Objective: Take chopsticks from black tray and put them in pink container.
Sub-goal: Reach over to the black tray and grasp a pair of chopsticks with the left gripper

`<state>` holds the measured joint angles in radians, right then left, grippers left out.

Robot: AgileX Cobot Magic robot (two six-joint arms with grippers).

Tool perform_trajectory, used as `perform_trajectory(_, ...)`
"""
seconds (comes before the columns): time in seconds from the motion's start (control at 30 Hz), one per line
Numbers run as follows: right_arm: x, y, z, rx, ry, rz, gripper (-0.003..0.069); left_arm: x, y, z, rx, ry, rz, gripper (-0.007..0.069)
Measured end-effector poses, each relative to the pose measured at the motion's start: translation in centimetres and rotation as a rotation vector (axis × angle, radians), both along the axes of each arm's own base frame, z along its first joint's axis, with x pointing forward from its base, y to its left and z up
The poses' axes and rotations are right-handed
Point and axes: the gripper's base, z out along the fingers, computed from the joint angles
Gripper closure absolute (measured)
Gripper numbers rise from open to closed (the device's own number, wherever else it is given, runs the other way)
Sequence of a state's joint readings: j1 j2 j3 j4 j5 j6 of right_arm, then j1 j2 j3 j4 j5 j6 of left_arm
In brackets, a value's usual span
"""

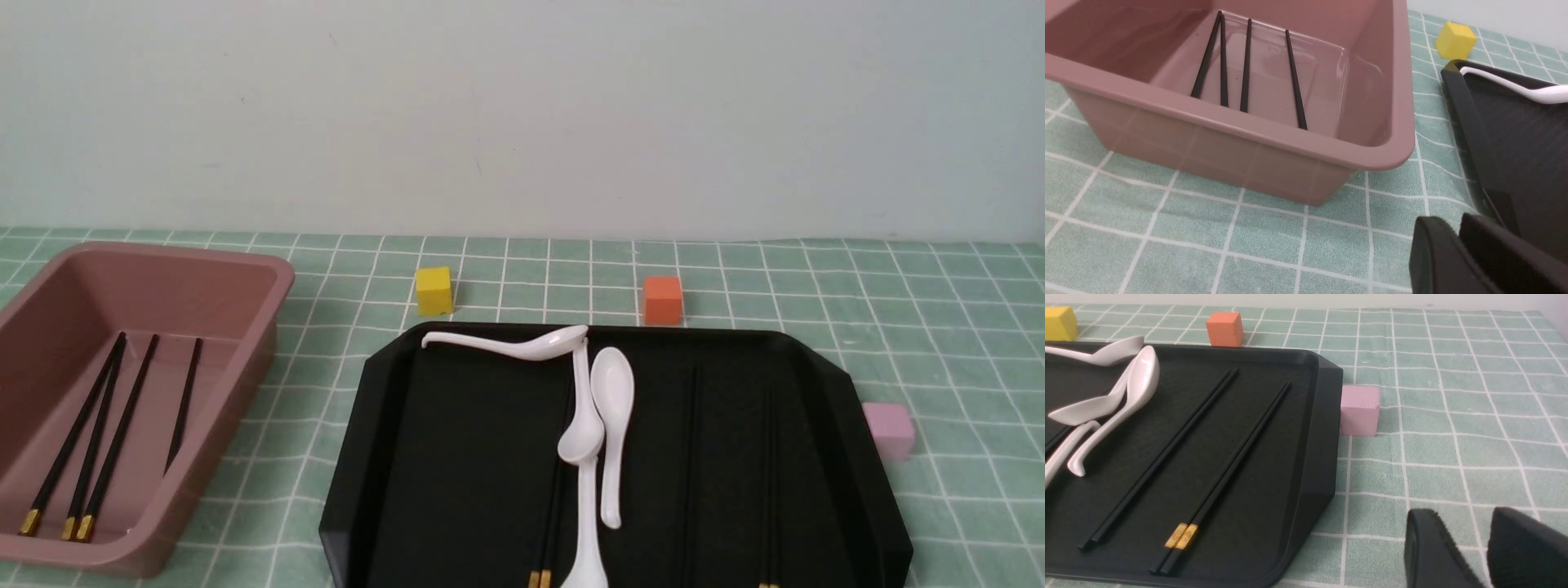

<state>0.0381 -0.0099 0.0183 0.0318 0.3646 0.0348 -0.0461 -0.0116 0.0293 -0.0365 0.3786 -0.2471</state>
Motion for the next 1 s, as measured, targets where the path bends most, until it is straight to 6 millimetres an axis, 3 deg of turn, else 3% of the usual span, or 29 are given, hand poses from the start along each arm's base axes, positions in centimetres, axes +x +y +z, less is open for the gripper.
perform_trajectory(0.17,0.0,0.0,0.0,0.000,0.000,0.000,0.0419,0.0,0.0,0.0,-0.004,-0.001,0.000,0.0521)
perform_trajectory(0.27,0.0,0.0,0.0,0.000,0.000,0.000,0.0419,0.0,-0.2,0.1,-0.124,-0.004,0.011,0.0516)
perform_trajectory(0.4,0.0,0.0,0.0,-0.001,0.000,0.000,0.0419,0.0,-1.1,0.4,-0.559,0.022,0.045,0.0512)
perform_trajectory(0.43,0.0,0.0,0.0,-0.001,0.000,0.000,0.0419,0.0,-1.6,0.7,-0.818,0.049,0.060,0.0511)
perform_trajectory(0.5,0.0,0.0,0.0,0.000,0.000,0.000,0.0419,-0.1,-1.9,1.0,-1.055,0.076,0.076,0.0511)
perform_trajectory(0.6,0.0,0.0,0.0,0.000,0.000,0.000,0.0419,-0.1,-2.2,1.5,-1.279,0.098,0.082,0.0510)
perform_trajectory(0.73,0.0,0.0,0.0,0.000,0.000,0.000,0.0419,0.0,-2.1,1.7,-1.354,0.079,0.090,0.0505)
perform_trajectory(0.87,0.0,0.0,0.0,0.000,0.000,0.000,0.0419,0.1,-1.8,2.3,-1.304,0.012,0.080,0.0511)
perform_trajectory(1.0,0.0,0.0,0.0,0.000,0.000,0.000,0.0419,-0.6,-1.8,6.5,-1.086,-0.150,-0.041,0.0599)
